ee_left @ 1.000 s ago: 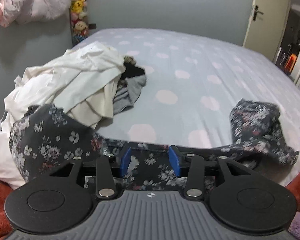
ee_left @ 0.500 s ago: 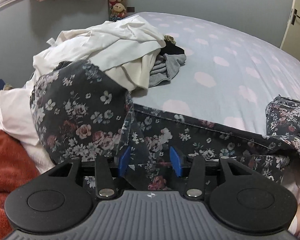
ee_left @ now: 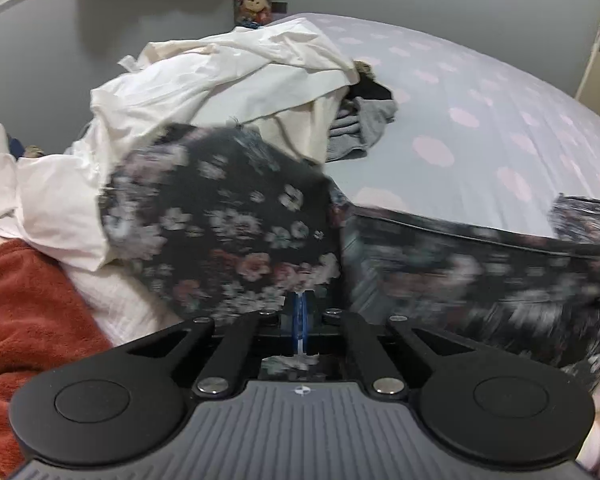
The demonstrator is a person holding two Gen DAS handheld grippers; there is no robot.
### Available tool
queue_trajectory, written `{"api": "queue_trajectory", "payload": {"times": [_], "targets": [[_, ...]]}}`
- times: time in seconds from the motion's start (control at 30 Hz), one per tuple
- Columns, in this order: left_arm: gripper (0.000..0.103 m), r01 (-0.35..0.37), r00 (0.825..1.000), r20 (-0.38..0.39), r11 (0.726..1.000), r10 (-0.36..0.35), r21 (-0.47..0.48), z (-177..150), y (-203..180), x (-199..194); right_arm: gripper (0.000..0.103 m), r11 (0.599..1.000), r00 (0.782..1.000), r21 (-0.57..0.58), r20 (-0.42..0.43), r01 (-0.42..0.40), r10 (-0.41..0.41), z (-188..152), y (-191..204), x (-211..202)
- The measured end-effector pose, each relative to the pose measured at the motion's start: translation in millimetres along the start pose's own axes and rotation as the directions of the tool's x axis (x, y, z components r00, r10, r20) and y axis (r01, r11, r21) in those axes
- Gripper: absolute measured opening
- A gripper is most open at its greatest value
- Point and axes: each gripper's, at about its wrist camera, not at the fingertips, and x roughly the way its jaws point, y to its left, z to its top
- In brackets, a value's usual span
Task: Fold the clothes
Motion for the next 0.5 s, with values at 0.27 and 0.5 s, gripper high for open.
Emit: {"api": "queue_trajectory", "payload": {"times": [0.27,0.5], "targets": [[0.000,-0.030,0.999,-0.020,1.000,0.030,-0.007,-4,5,4,0.006,0.959,0.974,0.172,-0.081,0.224,-0.212,-16,-90,4],[0.000,0.010,1.000,-0.008,0.999,-0.010,-0.033,-3,4,2,0.015,0.961,0.972,0.199,-0.177,0.191,-0.156,-33,-112,3]]}}
